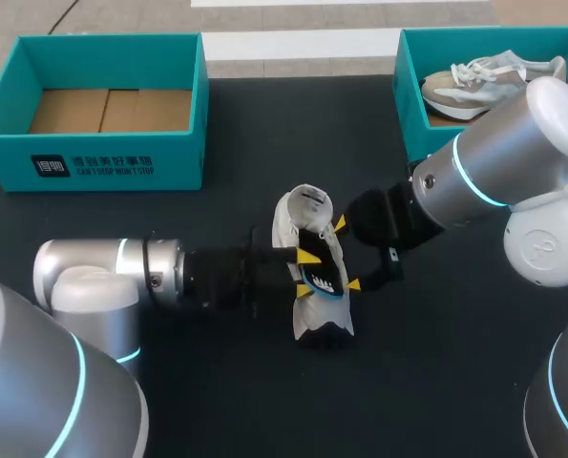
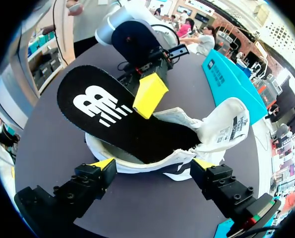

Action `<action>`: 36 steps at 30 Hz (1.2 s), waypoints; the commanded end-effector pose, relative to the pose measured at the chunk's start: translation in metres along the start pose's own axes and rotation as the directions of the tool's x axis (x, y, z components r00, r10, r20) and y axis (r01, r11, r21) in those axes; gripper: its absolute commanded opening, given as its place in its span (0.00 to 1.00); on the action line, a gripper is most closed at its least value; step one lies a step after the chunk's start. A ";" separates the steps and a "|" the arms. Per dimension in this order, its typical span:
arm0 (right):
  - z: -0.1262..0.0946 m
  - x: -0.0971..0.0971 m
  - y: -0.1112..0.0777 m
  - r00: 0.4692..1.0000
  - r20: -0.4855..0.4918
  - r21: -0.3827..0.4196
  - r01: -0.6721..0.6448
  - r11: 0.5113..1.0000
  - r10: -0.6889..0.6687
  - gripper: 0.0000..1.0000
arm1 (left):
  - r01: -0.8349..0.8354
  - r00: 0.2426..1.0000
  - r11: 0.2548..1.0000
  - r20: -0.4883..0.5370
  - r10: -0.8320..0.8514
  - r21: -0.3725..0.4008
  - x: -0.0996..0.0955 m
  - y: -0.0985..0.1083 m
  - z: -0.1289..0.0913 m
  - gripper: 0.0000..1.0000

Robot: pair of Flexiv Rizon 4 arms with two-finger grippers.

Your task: Take the shoe out of the shoebox, open the shoe tongue, remove and reinsert the insole, then place the shoe into the shoebox

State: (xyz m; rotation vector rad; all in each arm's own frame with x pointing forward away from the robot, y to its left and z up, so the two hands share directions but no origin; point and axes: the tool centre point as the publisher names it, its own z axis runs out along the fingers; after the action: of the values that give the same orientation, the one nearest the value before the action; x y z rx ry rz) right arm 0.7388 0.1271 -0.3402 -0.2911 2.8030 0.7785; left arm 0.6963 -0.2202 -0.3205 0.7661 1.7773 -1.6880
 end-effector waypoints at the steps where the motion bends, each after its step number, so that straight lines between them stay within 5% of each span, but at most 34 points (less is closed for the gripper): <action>1: 0.001 0.001 0.001 1.000 0.002 0.003 0.000 1.000 0.000 1.00 | -0.003 1.000 1.000 0.007 0.003 -0.009 0.003 -0.011 -0.007 0.22; 4: 0.001 0.001 0.001 1.000 0.002 0.003 0.000 1.000 0.000 1.00 | -0.006 1.000 1.000 0.012 0.006 -0.009 0.005 -0.013 -0.005 0.00; 23: 0.001 0.001 0.001 1.000 0.002 0.003 0.000 1.000 0.000 1.00 | -0.018 1.000 0.996 0.009 0.019 -0.092 0.007 0.039 0.007 0.00; 29: 0.001 0.001 0.001 1.000 0.002 0.003 0.000 1.000 0.000 1.00 | -0.005 1.000 0.996 0.020 0.007 -0.088 0.007 0.033 0.004 0.00; 32: 0.001 0.001 0.001 1.000 0.002 0.003 0.000 1.000 0.000 1.00 | -0.004 1.000 0.997 0.025 0.006 -0.075 0.005 0.024 0.001 0.42; 36: 0.001 0.001 0.001 1.000 0.002 0.003 0.000 1.000 0.000 1.00 | -0.016 0.999 0.998 0.034 0.018 -0.059 0.000 0.015 0.001 0.52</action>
State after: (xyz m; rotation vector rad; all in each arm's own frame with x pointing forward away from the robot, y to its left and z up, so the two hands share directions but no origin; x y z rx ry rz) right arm 0.7388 0.1271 -0.3402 -0.2911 2.8030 0.7785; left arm 0.7124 -0.2247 -0.3352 0.7242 1.7881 -1.6245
